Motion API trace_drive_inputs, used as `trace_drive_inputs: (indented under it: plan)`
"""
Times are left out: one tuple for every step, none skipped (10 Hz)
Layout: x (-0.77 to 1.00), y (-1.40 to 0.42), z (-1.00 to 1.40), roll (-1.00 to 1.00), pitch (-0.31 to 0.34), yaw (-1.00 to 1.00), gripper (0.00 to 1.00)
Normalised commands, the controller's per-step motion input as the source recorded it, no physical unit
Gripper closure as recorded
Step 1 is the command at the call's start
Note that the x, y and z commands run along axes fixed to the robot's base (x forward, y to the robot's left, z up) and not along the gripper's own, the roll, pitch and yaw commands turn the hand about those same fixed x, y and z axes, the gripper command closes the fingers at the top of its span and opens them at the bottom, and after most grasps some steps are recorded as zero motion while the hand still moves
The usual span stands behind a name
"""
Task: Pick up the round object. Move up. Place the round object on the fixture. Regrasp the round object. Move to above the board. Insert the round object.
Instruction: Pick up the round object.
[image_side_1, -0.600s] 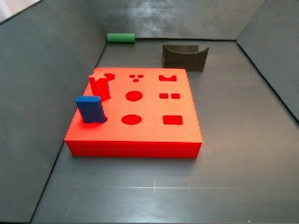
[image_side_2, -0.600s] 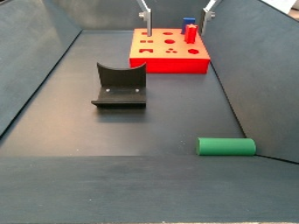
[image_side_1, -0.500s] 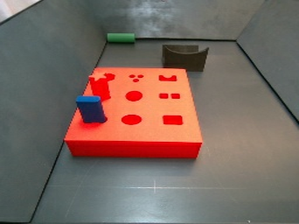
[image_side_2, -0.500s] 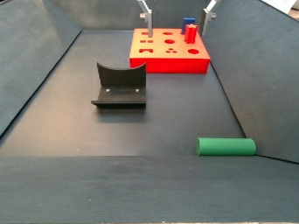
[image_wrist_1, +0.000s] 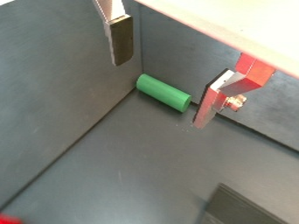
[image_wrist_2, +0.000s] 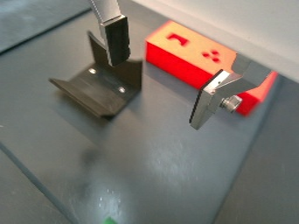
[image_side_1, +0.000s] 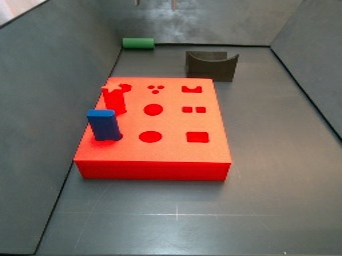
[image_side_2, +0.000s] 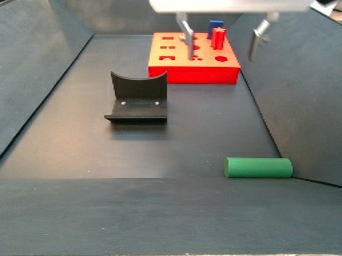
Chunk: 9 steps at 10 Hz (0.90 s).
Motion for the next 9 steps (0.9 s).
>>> trace_drive_inputs:
  plan:
    - [-0.39,0.31,-0.23,0.00,-0.010,-0.59,0.00]
    - [-0.34,0.21,-0.24,0.00,-0.004,-0.70,0.00]
    - [-0.25,0.05,-0.21,0.00,-0.019,-0.86,0.00]
    - [-0.06,0.00,-0.23,0.00,-0.036,-1.00,0.00]
    - [-0.04,0.00,-0.21,0.00,-0.047,-1.00,0.00]
    - [-0.04,0.00,-0.21,0.00,-0.050,-1.00,0.00]
    - [-0.05,0.02,-0.22,-0.01,-0.066,-0.89,0.00]
    - [0.00,0.28,-0.45,-0.05,-0.091,-0.65,0.00]
    - [0.00,0.47,-0.67,-0.10,-0.043,-0.42,0.00]
